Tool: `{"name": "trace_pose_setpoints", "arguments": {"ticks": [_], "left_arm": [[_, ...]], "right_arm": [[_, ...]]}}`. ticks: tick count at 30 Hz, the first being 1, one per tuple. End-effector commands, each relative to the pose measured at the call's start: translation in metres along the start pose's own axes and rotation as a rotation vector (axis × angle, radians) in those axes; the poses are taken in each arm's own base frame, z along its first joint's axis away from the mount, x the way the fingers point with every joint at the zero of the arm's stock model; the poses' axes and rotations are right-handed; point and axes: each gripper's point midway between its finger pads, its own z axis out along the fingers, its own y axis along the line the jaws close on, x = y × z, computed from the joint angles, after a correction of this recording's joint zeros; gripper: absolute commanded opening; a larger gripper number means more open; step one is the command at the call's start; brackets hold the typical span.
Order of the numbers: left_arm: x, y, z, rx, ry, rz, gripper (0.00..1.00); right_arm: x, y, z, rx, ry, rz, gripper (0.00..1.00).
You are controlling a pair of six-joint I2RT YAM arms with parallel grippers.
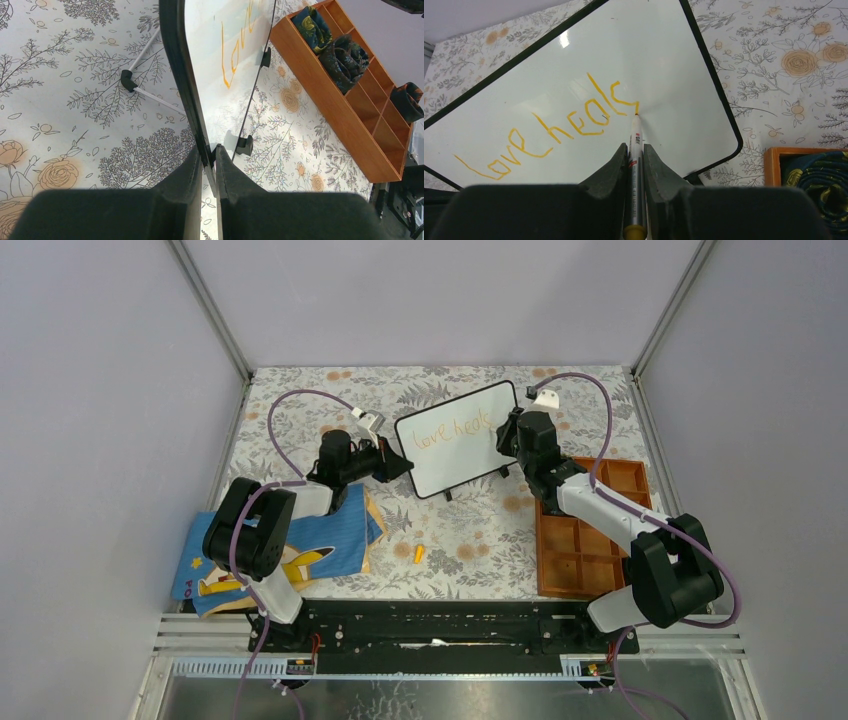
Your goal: Write a sentence on the whiteboard
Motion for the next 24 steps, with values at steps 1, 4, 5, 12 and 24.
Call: {"name": "trace_pose_setpoints", "arguments": {"ticks": [1,4,5,12,24], "left_arm": [[0.026,0.013,-0.001,-0.064,0.077,0.02,0.0],[0.027,0.013,0.0,-0.063,0.079,0.019,0.0],[0.026,0.012,0.0,-0.062,0.078,0.02,0.0],[0.027,0.012,0.0,-0.063,0.08,0.019,0.0],[0.027,0.014,-0.001,-0.074,0.079,0.025,0.0]], "right_arm": [[-0.013,0.013,0.0,-0.044,-0.006,-0.005,0.0],[-0.011,0.016,-0.001,-0.064,-0.004,-0.002,0.0],[-0.011,0.018,-0.001,-0.072,0.0,-0.002,0.0],[-0.012,0.034,-0.003,-0.15,0.006,0.023,0.0],[-0.047,0.007,-0.059,-0.054,-0.112,0.068,0.0]]}}
